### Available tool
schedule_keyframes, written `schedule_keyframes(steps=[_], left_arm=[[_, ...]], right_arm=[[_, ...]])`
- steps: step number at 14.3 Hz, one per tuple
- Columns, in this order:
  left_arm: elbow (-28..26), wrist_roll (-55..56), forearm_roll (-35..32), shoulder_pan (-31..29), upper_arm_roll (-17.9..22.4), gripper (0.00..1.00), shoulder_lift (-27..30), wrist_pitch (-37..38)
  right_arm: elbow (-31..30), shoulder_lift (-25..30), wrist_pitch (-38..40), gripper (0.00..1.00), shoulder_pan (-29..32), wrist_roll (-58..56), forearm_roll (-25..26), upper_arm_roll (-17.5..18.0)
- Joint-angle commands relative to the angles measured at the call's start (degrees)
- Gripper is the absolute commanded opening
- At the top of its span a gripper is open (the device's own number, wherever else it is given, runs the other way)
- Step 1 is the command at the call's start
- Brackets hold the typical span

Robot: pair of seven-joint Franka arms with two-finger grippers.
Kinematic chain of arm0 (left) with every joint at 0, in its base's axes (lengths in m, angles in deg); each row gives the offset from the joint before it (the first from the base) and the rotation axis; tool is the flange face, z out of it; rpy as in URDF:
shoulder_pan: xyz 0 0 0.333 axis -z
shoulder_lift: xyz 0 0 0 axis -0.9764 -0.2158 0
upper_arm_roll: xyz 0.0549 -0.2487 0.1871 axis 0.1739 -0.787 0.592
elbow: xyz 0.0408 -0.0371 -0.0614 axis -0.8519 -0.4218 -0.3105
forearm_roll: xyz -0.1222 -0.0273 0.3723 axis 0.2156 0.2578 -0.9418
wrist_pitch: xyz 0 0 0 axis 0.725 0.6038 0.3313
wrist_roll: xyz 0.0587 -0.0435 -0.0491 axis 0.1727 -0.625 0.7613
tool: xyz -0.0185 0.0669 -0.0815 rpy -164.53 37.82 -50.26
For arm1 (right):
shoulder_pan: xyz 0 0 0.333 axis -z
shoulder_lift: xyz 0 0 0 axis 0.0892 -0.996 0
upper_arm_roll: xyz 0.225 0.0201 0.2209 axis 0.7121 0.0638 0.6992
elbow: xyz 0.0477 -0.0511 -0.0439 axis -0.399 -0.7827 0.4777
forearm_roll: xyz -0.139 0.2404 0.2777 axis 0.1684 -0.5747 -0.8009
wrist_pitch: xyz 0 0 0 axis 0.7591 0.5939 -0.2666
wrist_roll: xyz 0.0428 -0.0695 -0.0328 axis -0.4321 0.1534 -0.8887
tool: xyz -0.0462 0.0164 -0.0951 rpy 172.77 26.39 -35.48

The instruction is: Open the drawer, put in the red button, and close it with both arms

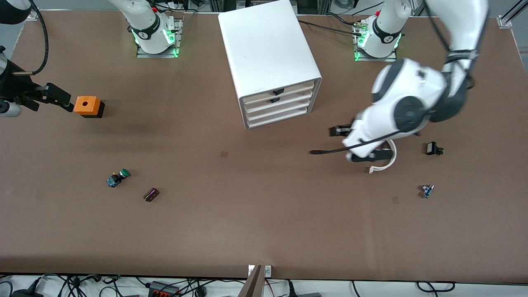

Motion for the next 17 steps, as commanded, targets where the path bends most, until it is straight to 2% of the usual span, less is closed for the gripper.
schedule_keyframes(steps=[1, 4, 6, 8, 9, 11, 12, 13, 14, 17], left_arm=[[2.55, -10.69, -1.28, -6.23, -0.52, 1.0, 2.91, 4.1], [9.66, -24.03, -7.58, -9.67, -0.43, 1.0, 3.18, 9.72], [12.32, -31.09, -8.22, -11.77, -0.43, 1.0, 4.4, 11.58], [9.01, -32.08, -7.18, -10.56, 3.07, 1.0, 10.18, 10.72], [6.2, -31.12, -6.56, -7.16, 5.44, 1.0, 13.69, 8.79], [-0.12, -27.63, -6.12, -5.02, 8.09, 1.0, 18.54, 1.87], [-3.03, -24.21, -4.9, -4.84, 9.14, 1.0, 20.04, -1.04], [-5.15, -21.82, -3.75, -3.27, 11.85, 1.0, 21.71, -2.29], [-5.6, -22.06, -3.65, -1.17, 13.96, 1.0, 21.9, -2.39], [-7.71, -22.15, -3.48, -0.8, 14.07, 1.0, 22.77, -2.04]], right_arm=[[-0.51, 0.77, 0.79, 1.0, 0.43, -0.69, 0.66, 0.72], [-0.42, 0.77, 1.15, 1.0, 0.43, -0.69, 0.66, 0.72], [-0.42, 0.77, 1.24, 1.0, 0.17, -0.78, 0.74, 0.81], [-0.25, 0.86, 1.24, 1.0, 0.25, -0.78, 0.74, 0.81], [-0.25, 0.86, 1.24, 1.0, 0.25, -0.78, 0.74, 0.81], [-0.25, 0.77, 1.24, 1.0, 0.25, -0.78, 0.74, 0.81], [-0.25, 0.86, 1.15, 1.0, 0.25, -0.69, 0.74, 0.81], [-0.16, 0.86, 1.23, 1.0, 0.25, -0.69, 0.74, 0.81], [-0.16, 0.86, 1.24, 1.0, 0.25, -0.69, 0.74, 0.81], [-0.16, 0.77, 1.15, 1.0, 0.25, -0.69, 0.74, 0.81]])
